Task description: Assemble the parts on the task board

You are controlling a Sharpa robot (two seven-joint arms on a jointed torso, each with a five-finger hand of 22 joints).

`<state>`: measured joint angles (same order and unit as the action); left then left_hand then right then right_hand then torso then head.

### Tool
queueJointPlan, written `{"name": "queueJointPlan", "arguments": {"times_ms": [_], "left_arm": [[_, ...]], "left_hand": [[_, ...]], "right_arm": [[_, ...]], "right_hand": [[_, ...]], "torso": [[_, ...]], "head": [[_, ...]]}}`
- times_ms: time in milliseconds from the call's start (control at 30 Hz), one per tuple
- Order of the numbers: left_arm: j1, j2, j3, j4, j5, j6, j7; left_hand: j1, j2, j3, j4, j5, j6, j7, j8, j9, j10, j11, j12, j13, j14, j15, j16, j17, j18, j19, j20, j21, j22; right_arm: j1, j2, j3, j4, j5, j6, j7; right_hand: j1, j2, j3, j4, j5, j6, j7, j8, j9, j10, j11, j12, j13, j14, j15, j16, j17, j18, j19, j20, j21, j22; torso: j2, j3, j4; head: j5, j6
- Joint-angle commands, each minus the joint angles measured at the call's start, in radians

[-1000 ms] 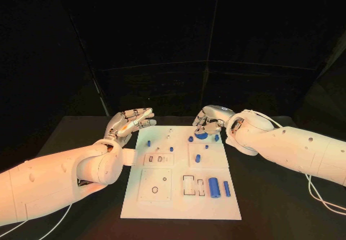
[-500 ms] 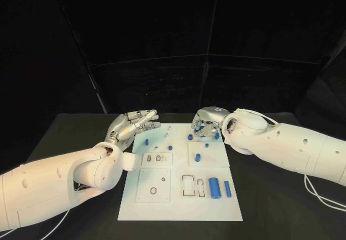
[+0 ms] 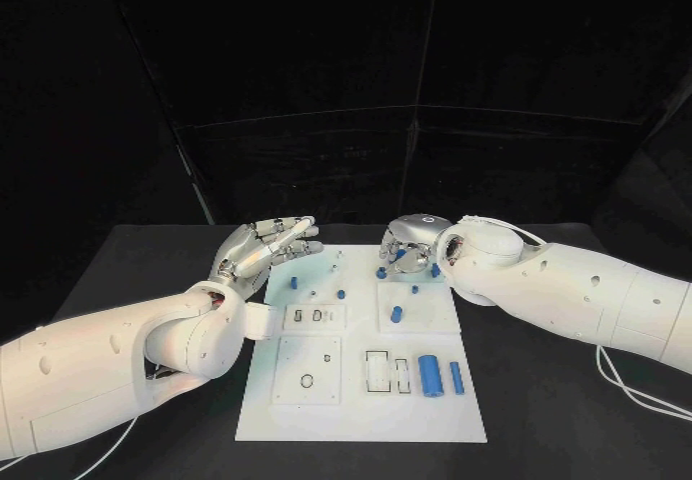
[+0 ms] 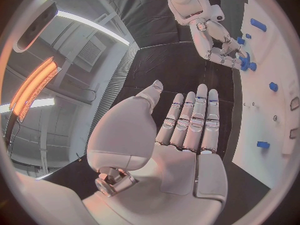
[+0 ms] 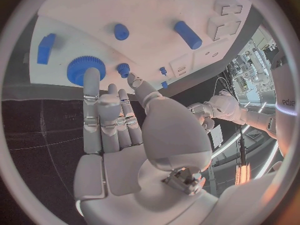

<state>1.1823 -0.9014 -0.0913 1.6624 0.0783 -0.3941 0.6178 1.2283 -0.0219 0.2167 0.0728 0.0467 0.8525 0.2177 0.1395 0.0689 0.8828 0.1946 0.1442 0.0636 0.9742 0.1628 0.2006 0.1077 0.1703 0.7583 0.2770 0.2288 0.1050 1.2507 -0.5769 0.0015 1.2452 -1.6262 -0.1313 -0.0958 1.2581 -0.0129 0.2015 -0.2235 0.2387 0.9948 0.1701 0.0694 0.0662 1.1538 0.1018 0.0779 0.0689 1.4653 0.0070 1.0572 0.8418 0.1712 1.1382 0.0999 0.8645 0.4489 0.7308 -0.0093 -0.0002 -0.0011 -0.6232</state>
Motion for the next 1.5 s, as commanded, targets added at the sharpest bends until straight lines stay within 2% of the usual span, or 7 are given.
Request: {"name": "queueJointPlan", "arguments": {"times_ms": [33,400,733,1033,1300,1400,1500], "left_arm": [[0.002,-0.002,0.001,0.005,-0.01,0.02,0.016],[0.009,-0.011,0.001,0.009,-0.01,0.026,0.016],[0.013,-0.012,0.001,0.008,-0.01,0.026,0.013],[0.014,-0.013,0.001,0.006,-0.01,0.024,0.012],[0.015,-0.012,0.001,0.005,-0.01,0.023,0.01],[0.016,-0.012,0.001,0.004,-0.01,0.023,0.009],[0.017,-0.013,0.001,0.005,-0.01,0.023,0.009]], "left_hand": [[0.001,0.009,-0.003,-0.009,0.003,-0.003,0.025,-0.006,-0.002,-0.004,0.008,-0.007,-0.001,0.002,0.0,-0.009,-0.002,0.015,0.014,0.0,0.008,-0.001],[0.0,0.018,-0.013,-0.02,0.004,-0.004,0.025,-0.016,-0.003,-0.006,0.008,-0.019,0.0,0.009,-0.004,-0.024,-0.007,0.015,0.081,-0.008,0.038,0.005],[-0.001,0.021,-0.014,-0.022,0.004,-0.004,0.027,-0.018,-0.003,-0.007,0.008,-0.022,0.0,0.012,-0.005,-0.026,-0.008,0.015,0.091,-0.01,0.042,0.005],[0.0,0.023,-0.014,-0.022,0.004,-0.004,0.028,-0.018,-0.003,-0.007,0.009,-0.023,0.0,0.013,-0.005,-0.026,-0.008,0.015,0.094,-0.01,0.043,0.005],[0.0,0.024,-0.013,-0.023,0.004,-0.004,0.028,-0.019,-0.003,-0.008,0.009,-0.024,0.0,0.015,-0.005,-0.026,-0.008,0.014,0.096,-0.01,0.044,0.005],[0.001,0.025,-0.013,-0.023,0.004,-0.004,0.028,-0.019,-0.003,-0.008,0.009,-0.024,0.0,0.015,-0.005,-0.026,-0.008,0.014,0.096,-0.01,0.044,0.005],[0.001,0.025,-0.013,-0.024,0.004,-0.004,0.028,-0.019,-0.003,-0.008,0.009,-0.024,0.0,0.015,-0.005,-0.026,-0.008,0.014,0.097,-0.011,0.044,0.005]], "right_arm": [[0.002,0.011,0.001,-0.011,-0.013,0.029,0.001],[0.003,0.047,0.001,-0.05,-0.013,0.059,0.0],[0.002,0.072,0.001,-0.078,-0.016,0.1,0.001],[0.002,0.082,0.001,-0.089,-0.02,0.121,0.003],[0.002,0.094,0.0,-0.109,-0.026,0.111,0.011],[0.002,0.096,0.0,-0.112,-0.031,0.095,0.014],[0.002,0.096,0.0,-0.11,-0.035,0.065,0.018]], "right_hand": [[0.008,-0.001,0.009,0.001,-0.007,-0.009,0.002,-0.003,0.001,-0.004,-0.002,0.006,0.0,0.032,0.003,0.026,0.028,0.012,-0.01,-0.001,0.012,0.007],[0.009,0.002,0.025,0.008,-0.008,-0.012,0.002,-0.003,0.001,-0.006,-0.002,0.006,0.0,0.033,0.003,0.087,0.09,0.012,-0.016,0.002,0.04,0.024],[0.015,0.008,0.041,0.01,-0.008,-0.005,0.001,0.001,0.002,0.0,-0.004,0.01,0.0,0.03,0.001,0.108,0.109,0.013,-0.022,0.003,0.054,0.032],[0.02,0.014,0.064,0.012,-0.015,0.016,0.0,0.007,0.004,0.01,-0.006,0.014,0.001,0.028,-0.001,0.132,0.131,0.013,-0.028,0.004,0.071,0.043],[0.039,0.03,0.118,0.009,-0.071,0.035,-0.002,0.009,0.004,0.026,-0.01,0.019,0.001,0.024,-0.005,0.155,0.149,0.014,-0.039,0.003,0.095,0.057],[0.057,0.039,0.155,0.002,-0.136,0.043,-0.002,0.009,0.003,0.034,-0.01,0.021,0.002,0.023,-0.006,0.166,0.158,0.013,-0.045,0.002,0.109,0.066],[0.07,0.046,0.178,-0.004,-0.153,0.055,-0.004,0.013,0.005,0.046,-0.014,0.028,0.005,0.023,-0.009,0.175,0.167,0.012,-0.041,0.001,0.126,0.084]], "torso": [[0.002,0.0006,0.002],[0.008,0.0009,0.0021],[0.01,0.0033,0.0006],[0.012,0.0026,0.0024],[0.013,0.0029,0.003],[0.013,0.0025,0.0025],[0.013,0.0033,0.0031]], "head": [[-0.001,-0.002],[0.001,-0.003],[-0.001,-0.009],[-0.001,-0.012],[-0.002,-0.013],[-0.002,-0.015],[0.0,-0.013]]}}
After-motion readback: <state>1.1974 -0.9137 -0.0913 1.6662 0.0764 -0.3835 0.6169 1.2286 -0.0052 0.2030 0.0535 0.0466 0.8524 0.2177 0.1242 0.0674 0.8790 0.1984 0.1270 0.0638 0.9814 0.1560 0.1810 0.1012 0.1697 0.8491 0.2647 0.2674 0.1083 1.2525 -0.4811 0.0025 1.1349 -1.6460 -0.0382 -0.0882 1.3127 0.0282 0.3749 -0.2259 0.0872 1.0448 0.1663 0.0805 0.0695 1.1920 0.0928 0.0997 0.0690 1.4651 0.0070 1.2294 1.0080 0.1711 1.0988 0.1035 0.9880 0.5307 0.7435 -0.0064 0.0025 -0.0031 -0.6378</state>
